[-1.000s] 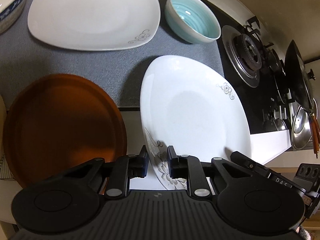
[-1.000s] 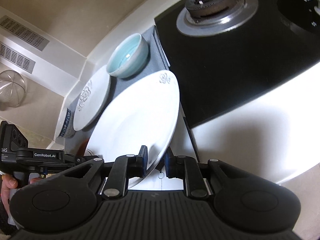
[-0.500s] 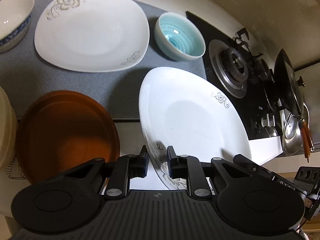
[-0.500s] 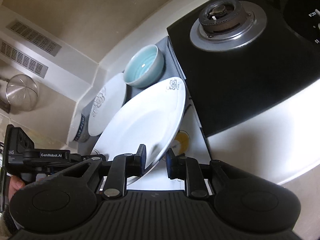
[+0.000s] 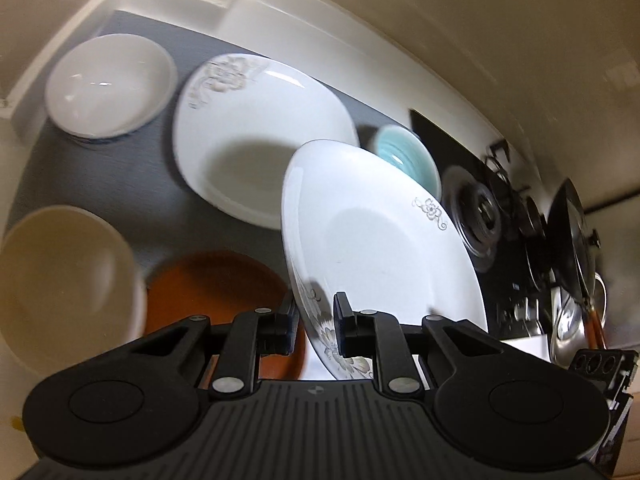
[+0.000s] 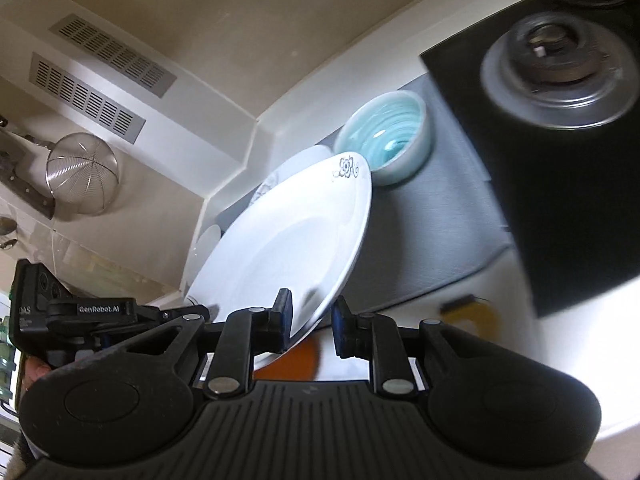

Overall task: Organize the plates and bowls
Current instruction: 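Lower the white plate onto the other white plate and open both grippers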

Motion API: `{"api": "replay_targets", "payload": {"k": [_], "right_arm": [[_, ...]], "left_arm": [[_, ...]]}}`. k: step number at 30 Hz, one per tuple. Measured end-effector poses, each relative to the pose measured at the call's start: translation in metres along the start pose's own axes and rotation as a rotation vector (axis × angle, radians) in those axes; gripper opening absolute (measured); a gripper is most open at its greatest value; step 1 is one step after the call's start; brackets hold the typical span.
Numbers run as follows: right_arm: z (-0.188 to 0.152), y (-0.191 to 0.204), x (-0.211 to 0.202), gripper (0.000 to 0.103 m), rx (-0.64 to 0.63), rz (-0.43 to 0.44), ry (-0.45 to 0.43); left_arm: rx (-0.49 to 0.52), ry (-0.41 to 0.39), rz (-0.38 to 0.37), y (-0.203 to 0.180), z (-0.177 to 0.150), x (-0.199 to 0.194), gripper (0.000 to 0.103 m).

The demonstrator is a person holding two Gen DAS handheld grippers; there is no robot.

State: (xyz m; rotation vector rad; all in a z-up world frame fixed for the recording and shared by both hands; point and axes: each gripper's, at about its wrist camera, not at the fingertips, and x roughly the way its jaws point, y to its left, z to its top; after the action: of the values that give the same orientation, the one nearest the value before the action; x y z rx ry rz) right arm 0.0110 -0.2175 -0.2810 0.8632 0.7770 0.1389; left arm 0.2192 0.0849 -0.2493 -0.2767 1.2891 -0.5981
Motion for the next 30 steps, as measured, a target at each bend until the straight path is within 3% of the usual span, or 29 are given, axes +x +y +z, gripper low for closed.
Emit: {"api": "replay_targets", "payload": {"k": [14,30], "right_arm": [[0.040,0.028,0.095,0.022,-0.044,-0.078,0.079],[0.040,0.026,0.121,0.019,-0.009,-0.151,0.071]], "left_arm": [[-0.037,-0.014,0.063,0.061,0.060,0.033,0.020],[0.014,0.005,0.103,0.067,0.072,0.055,0.025]]}}
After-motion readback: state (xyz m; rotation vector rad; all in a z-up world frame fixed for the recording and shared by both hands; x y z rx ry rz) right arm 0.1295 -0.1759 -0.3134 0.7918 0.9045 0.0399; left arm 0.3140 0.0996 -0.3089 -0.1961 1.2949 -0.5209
